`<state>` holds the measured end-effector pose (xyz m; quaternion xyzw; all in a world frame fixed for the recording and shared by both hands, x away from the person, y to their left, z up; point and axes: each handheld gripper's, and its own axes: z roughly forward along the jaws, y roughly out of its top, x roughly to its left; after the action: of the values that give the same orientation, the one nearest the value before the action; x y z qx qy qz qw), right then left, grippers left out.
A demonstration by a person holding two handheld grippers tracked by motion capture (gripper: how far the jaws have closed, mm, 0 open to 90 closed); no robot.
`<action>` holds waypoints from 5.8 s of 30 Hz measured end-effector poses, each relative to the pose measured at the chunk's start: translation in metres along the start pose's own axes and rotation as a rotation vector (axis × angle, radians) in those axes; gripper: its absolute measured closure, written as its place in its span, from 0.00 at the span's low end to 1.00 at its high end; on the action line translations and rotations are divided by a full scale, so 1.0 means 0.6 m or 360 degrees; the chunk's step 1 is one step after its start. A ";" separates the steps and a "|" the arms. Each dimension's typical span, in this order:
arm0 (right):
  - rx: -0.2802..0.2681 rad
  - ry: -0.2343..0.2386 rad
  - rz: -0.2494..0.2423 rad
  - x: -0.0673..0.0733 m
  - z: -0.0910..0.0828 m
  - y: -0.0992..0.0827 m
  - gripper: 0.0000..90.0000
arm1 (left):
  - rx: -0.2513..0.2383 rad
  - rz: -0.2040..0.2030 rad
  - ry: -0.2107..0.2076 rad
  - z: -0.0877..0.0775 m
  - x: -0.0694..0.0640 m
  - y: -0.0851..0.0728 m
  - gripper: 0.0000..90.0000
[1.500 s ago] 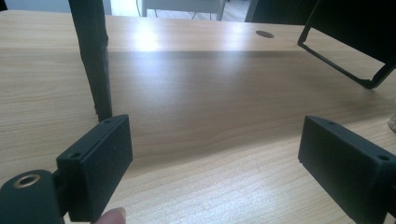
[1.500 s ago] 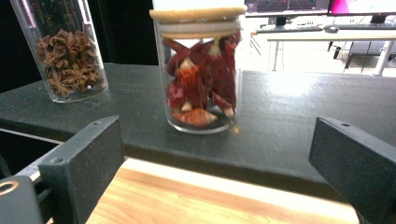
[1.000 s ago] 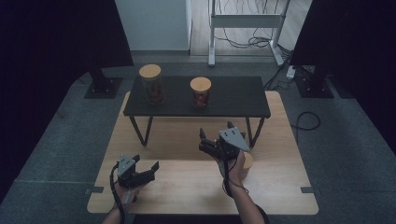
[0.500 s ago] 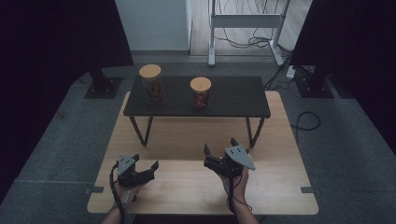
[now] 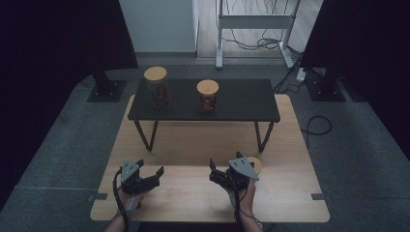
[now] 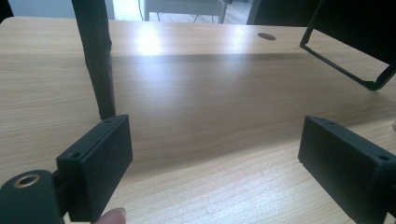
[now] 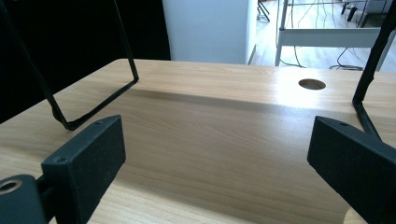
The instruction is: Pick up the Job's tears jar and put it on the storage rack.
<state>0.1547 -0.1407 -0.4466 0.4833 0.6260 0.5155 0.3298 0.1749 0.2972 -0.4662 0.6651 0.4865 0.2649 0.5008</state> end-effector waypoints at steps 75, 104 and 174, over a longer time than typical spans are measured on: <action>0.0099 -0.0316 0.0078 -0.014 -0.121 -0.009 0.00 | 0.0045 0.0063 -0.0020 0.007 -0.015 -0.004 0.10; 0.0343 -0.0340 0.0068 -0.043 -0.064 -0.017 0.00 | 0.0056 0.0070 -0.0018 0.010 -0.017 -0.004 0.10; 0.0543 -0.0334 0.0066 -0.075 0.041 -0.015 0.00 | 0.0071 0.0070 0.0011 0.015 -0.015 -0.005 0.10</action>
<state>0.1888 -0.1752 -0.4654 0.5959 0.6564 0.3555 0.2960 0.1779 0.2851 -0.4709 0.6857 0.4792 0.2672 0.4783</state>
